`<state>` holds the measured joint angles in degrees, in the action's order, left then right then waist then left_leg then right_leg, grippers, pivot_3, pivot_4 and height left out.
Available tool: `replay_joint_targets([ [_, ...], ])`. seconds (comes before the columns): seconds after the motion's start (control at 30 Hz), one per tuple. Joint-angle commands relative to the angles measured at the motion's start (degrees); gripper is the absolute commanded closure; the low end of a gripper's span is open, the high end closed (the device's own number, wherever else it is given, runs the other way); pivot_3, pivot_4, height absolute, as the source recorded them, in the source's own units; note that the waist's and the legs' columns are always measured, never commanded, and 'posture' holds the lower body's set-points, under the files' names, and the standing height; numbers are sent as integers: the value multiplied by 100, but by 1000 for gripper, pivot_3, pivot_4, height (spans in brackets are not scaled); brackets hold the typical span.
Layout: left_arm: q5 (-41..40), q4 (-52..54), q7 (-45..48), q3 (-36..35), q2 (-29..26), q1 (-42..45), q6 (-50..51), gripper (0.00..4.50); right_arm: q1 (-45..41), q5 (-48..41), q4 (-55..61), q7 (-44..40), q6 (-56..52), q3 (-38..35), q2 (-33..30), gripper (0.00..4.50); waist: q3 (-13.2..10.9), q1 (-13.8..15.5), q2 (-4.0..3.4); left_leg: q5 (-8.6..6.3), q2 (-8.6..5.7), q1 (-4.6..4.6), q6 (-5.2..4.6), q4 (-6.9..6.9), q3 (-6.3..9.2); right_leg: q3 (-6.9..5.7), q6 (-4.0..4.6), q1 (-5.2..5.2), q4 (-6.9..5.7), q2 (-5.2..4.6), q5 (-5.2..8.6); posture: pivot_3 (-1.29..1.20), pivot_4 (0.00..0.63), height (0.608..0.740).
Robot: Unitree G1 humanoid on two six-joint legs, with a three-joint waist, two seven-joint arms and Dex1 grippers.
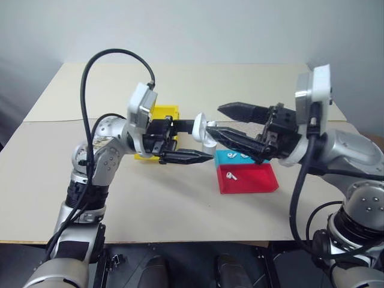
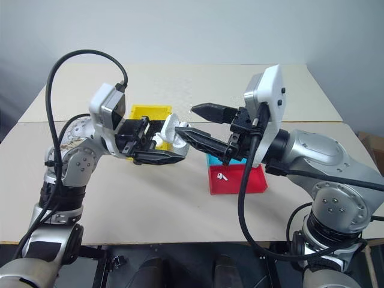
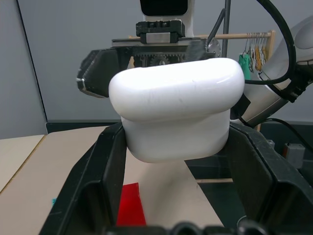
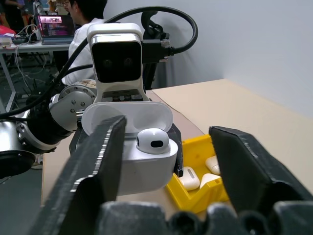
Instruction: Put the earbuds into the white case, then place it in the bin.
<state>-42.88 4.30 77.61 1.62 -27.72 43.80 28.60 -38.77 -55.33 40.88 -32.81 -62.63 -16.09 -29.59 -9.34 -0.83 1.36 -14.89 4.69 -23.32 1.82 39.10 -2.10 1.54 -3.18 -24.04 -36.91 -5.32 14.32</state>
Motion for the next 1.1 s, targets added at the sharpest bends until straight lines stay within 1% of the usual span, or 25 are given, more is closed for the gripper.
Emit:
replay_joint_targets([
  [0.03, -61, 153, -24, -146, 5, 58, -116, 1734, -146, -445, -161, 122, 231, -271, -193, 451, 0, 2, 0, 0, 0, 0, 0, 0, 0, 0, 0, 0, 1, 0, 0, 0, 150, 740],
  [0.13, -35, 180, -7, -185, -65, -7, -116, 1734, -359, -680, -679, 63, 325, -595, -569, 451, 0, 3, 0, 0, 0, 0, 0, 0, 0, 0, 0, 1, 2, 0, 0, 0, 150, 740],
  [0.17, -27, 219, 9, -203, -115, -33, -120, 1734, -413, -499, -928, -152, 351, -544, -899, 451, 0, 5, 0, 0, 0, 0, 0, 0, 0, 0, 0, 2, 4, 0, 0, 0, 150, 740],
  [0.2, -54, 267, 18, -238, -164, -53, -97, 1734, -426, -72, -1200, -551, 535, -288, -1358, 451, -1, 15, -1, 0, 0, 0, 0, 0, 0, 0, 0, 2, 7, 0, 0, 0, 150, 740],
  [0.23, -84, 308, 15, -263, -198, -64, -73, 1734, -424, 334, -1438, -935, 760, 14, -1772, 451, -1, 18, -1, 0, -1, 0, 0, -1, -2, 1, 0, 1, 15, -2, 0, 0, 150, 740],
  [0.27, -133, 364, -5, -294, -227, -77, -41, 1734, -458, 885, -1764, -1451, 1109, 518, -2255, 451, -1, 15, -2, 0, 0, 1, -1, -8, -2, -1, 0, 3, 17, 0, 0, 0, 150, 740],
  [0.3, -174, 436, -34, -312, -242, -99, -21, 1734, -541, 1564, -2137, -2024, 1629, 1169, -2692, 451, -2, 10, -2, -1, 0, 1, -2, -8, -2, 0, 0, 2, 19, -1, 0, 0, 150, 740],
  [0.33, -186, 501, -68, -314, -236, -116, -19, 1734, -717, 2234, -2539, -2508, 2166, 1813, -2983, 451, -1, 5, -1, -1, -1, 1, -2, -9, -12, 10, 0, -6, 27, -1, 0, 0, 150, 740],
  [0.37, -204, 579, -100, -322, -224, -150, -17, 1734, -1014, 2957, -3003, -2955, 2689, 2502, -3147, 451, -1, -27, -2, -2, 0, 4, -3, -10, -12, 11, -1, -2, 32, 1, 1, 0, 150, 740],
  [0.4, -215, 634, -125, -326, -207, -177, -16, 1734, -1291, 3482, -3406, -3296, 3086, 2996, -3173, 451, -1, -45, -2, -2, 0, 8, -3, -8, -19, 17, -1, -5, 46, 0, 1, 0, 150, 740],
  [0.43, -205, 680, -168, -322, -172, -202, -28, 1734, -1629, 3989, -3921, -3692, 3575, 3466, -3077, 451, -1, -81, -2, -2, 0, 11, -3, -11, -29, 29, -1, -9, 45, 1, 1, 0, 150, 740],
  [0.5, -182, 727, -248, -318, -112, -242, -48, 1734, -2156, 4698, -4816, -4328, 4419, 4086, -2807, 451, -2, -152, -3, -2, 0, 17, -3, -10, -38, 39, -2, -11, 37, 1, 1, 0, 150, 740],
  [0.57, -145, 782, -330, -317, -71, -301, -77, 1734, -2612, 5284, -5763, -4814, 5275, 4539, -2461, 451, -2, -184, -2, -1, 0, 17, -2, -12, -40, 40, -1, -13, 36, 2, 1, 0, 150, 740],
  [0.63, -136, 854, -400, -311, -44, -359, -92, 1734, -2918, 5672, -6591, -5113, 5966, 4781, -2133, 451, -2, -180, -3, -1, 0, 15, -2, -14, -42, 42, -2, -18, 35, 2, 1, 0, 150, 740],
  [0.73, -177, 1030, -529, -343, -36, -478, -74, 1734, -3249, 6138, -7676, -5365, 6874, 4984, -1708, 1069, -3, -172, -3, 5, 0, 8, 9, -14, -45, 41, -4, -19, 20, 0, -1, 0, 150, 740],
  [0.8, -196, 1146, -619, -380, -54, -561, -62, 1734, -3459, 6413, -8339, -5288, 7280, 5012, -1422, 1716, -3, -156, -4, 20, 0, 6, 35, -14, -48, 40, -5, -19, 22, -2, -2, 0, 150, 740],
  [0.93, -230, 1294, -737, -440, -109, -679, -52, 1734, -3839, 7086, -9540, -4903, 8136, 5168, -930, 1716, -4, -153, -5, 20, 1, 8, 35, -13, -48, 38, -6, -19, 17, -2, -2, 0, 150, 740],
  [1.07, -269, 1345, -828, -478, -167, -700, -55, 1734, -4090, 7462, -10348, -4773, 8492, 5145, -555, 1716, -4, -165, -6, 20, 1, 14, 35, -14, -50, 39, -6, -16, 14, -1, -2, 0, 150, 740],
  [1.1, -277, 1348, -848, -483, -178, -692, -55, 1734, -4131, 7546, -10490, -4727, 8576, 5128, -500, 2100, -5, -167, -6, 21, 1, 14, 37, -14, -50, 40, -5, -17, 13, -1, -2, 0, 150, 740],
])
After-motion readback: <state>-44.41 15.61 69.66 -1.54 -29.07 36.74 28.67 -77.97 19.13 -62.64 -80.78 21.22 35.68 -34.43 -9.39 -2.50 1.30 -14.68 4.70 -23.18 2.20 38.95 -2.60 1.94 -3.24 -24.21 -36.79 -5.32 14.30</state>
